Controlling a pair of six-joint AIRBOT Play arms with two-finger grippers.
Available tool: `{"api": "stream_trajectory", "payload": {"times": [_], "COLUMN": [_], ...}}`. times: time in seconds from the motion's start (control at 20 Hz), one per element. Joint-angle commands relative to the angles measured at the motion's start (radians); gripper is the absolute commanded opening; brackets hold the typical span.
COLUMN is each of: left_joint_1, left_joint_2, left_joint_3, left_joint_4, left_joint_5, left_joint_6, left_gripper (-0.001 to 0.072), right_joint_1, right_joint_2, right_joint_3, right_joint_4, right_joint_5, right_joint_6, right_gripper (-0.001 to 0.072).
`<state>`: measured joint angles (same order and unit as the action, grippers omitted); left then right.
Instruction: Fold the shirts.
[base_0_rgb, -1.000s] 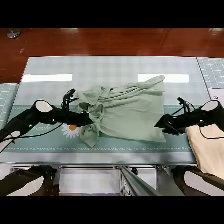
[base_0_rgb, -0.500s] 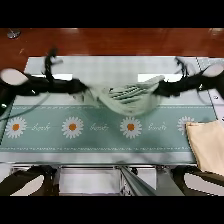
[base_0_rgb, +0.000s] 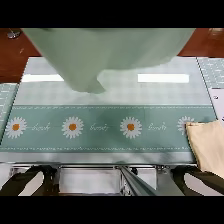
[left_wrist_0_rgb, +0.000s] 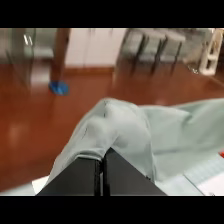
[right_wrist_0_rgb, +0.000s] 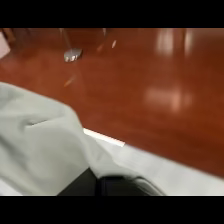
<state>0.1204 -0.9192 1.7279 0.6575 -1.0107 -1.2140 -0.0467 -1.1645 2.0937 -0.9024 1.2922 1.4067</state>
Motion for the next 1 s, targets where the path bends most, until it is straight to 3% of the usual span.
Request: {"api": "stream_trajectory", "payload": {"times": [0.0, 0.15, 0.3, 0.55, 0.8, 0.95], "left_joint_1": [0.046, 0.05, 0.05, 0.05, 0.028, -0.087], "left_joint_2": [0.129, 0.244, 0.314, 0.307, 0.198, 0.05], "left_joint_3": [0.11, 0.11, 0.11, -0.006, -0.344, -0.467], "left_joint_4": [0.09, 0.211, 0.226, 0.224, 0.171, 0.173], "left_joint_5": [0.006, 0.004, -0.015, -0.183, -0.149, 0.032], "left_joint_6": [-0.003, -0.041, -0.055, -0.135, -0.132, -0.1], "left_gripper": [0.0027, 0.0027, 0.0027, 0.0027, 0.0026, 0.0027], "right_joint_1": [0.001, 0.001, 0.001, 0.001, 0.0, 0.0], "right_joint_2": [0.192, 0.313, 0.373, 0.375, 0.33, 0.184], "right_joint_3": [-0.005, -0.026, -0.026, -0.179, -0.554, -0.634], "right_joint_4": [-0.072, -0.142, -0.164, -0.172, -0.243, -0.291], "right_joint_5": [-0.003, 0.049, 0.116, 0.27, 0.135, 0.056], "right_joint_6": [-0.039, -0.039, -0.031, -0.006, 0.003, 0.004], "right_gripper": [0.0031, 0.0031, 0.0031, 0.0031, 0.0031, 0.0031]}}
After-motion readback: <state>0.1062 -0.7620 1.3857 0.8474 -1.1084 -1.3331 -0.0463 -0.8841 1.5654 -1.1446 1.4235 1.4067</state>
